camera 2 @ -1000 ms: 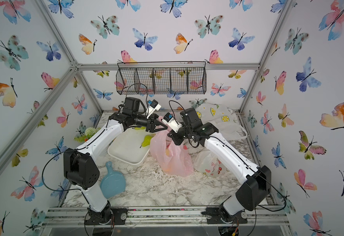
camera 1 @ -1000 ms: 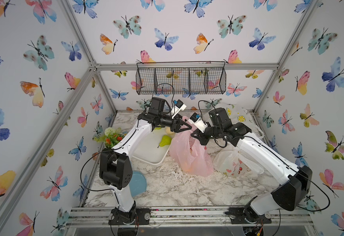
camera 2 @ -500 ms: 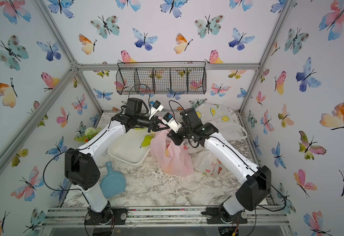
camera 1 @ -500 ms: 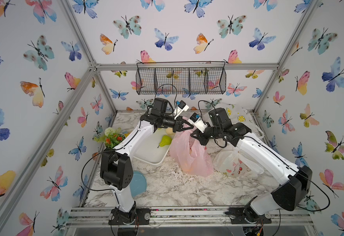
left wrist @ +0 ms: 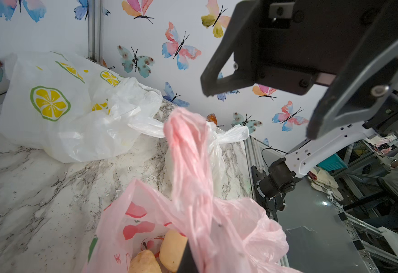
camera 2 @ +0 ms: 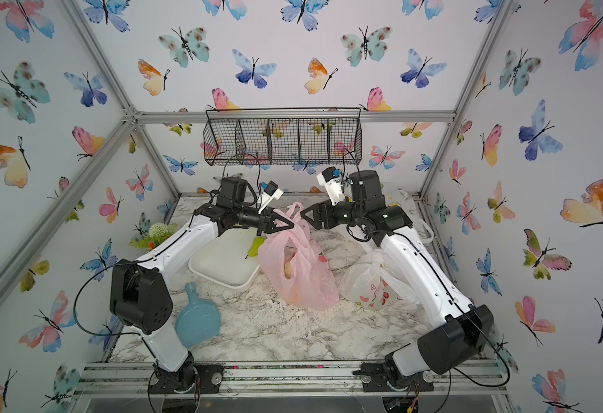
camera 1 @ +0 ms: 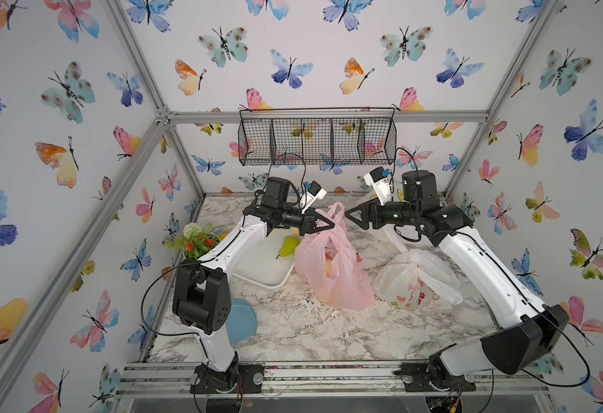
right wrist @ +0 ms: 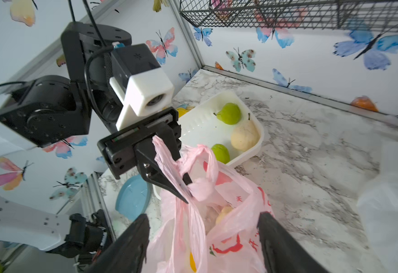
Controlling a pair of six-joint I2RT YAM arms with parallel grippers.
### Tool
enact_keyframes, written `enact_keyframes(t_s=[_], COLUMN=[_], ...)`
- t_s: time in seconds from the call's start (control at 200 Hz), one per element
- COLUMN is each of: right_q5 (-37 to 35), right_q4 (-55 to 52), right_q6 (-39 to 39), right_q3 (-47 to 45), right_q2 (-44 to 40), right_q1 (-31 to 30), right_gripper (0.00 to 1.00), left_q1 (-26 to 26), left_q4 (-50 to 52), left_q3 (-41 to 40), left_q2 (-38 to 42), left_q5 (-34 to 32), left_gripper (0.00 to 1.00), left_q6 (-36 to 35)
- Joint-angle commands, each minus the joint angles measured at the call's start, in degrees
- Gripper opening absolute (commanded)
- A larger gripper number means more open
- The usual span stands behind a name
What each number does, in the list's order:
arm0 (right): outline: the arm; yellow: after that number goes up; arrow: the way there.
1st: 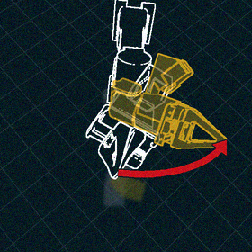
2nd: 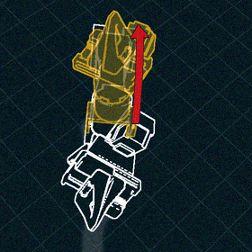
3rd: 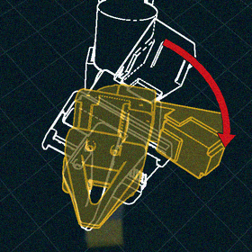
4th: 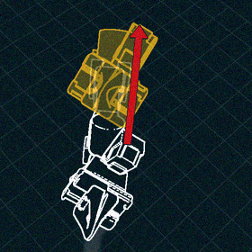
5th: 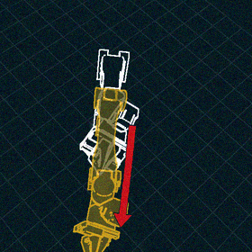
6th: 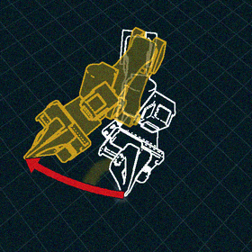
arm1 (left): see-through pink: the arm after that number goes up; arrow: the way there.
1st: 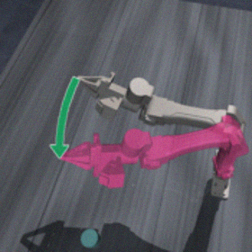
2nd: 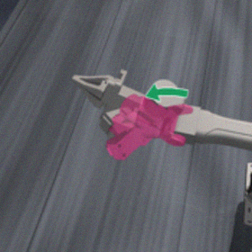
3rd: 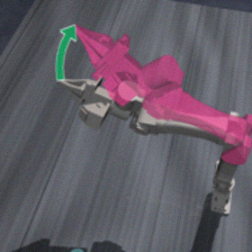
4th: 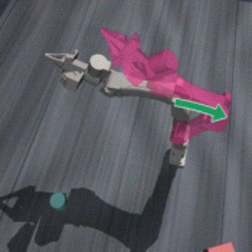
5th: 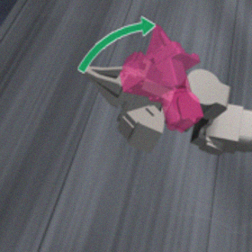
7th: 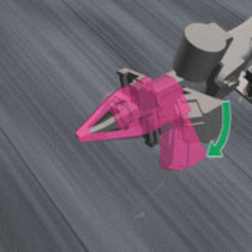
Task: Place the pears into plastic bags & tie knots
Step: Tie the plastic bag at the center of the board.
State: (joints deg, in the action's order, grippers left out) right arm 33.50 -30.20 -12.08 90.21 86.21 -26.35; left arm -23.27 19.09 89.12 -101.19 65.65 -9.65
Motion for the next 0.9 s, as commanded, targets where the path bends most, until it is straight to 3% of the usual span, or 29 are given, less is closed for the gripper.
enact_keyframes(t_s=[0.0,0.4,0.586,0.646,0.766,0.891], right_q5=[8.24,14.17,12.5,11.31,13.7,13.15], right_q4=[3.51,9.66,7.96,8.42,12.23,11.53], right_q6=[-8.37,-12.52,-10.77,-10.44,-12.63,-11.81], right_q3=[1.12,2.84,4.32,3.92,2.79,2.88], right_q2=[3.6,7.33,8.15,7.38,6.33,6.36], right_q1=[-0.37,-0.37,-0.37,0.01,0.33,0.33], right_gripper=[0.7,0.5,0.19,0.12,0.07,0.03], left_q1=[-0.2,-0.81,-0.82,-0.82,-2.21,-3.24], left_q4=[0.2,4.49,5.86,6.41,4.46,3.78], left_q3=[-0.16,0.69,1.06,0.92,-1.0,-2.45], left_q2=[2.41,1.87,1.78,1.71,1.54,1.55], left_q5=[-0.3,-0.43,-1.37,-1.72,-1.37,-2.08], left_gripper=[0.08,0.1,0.11,0.14,0.31,0.29], left_q6=[-1.98,-5.17,-6.2,-6.36,-3.93,-3.97])
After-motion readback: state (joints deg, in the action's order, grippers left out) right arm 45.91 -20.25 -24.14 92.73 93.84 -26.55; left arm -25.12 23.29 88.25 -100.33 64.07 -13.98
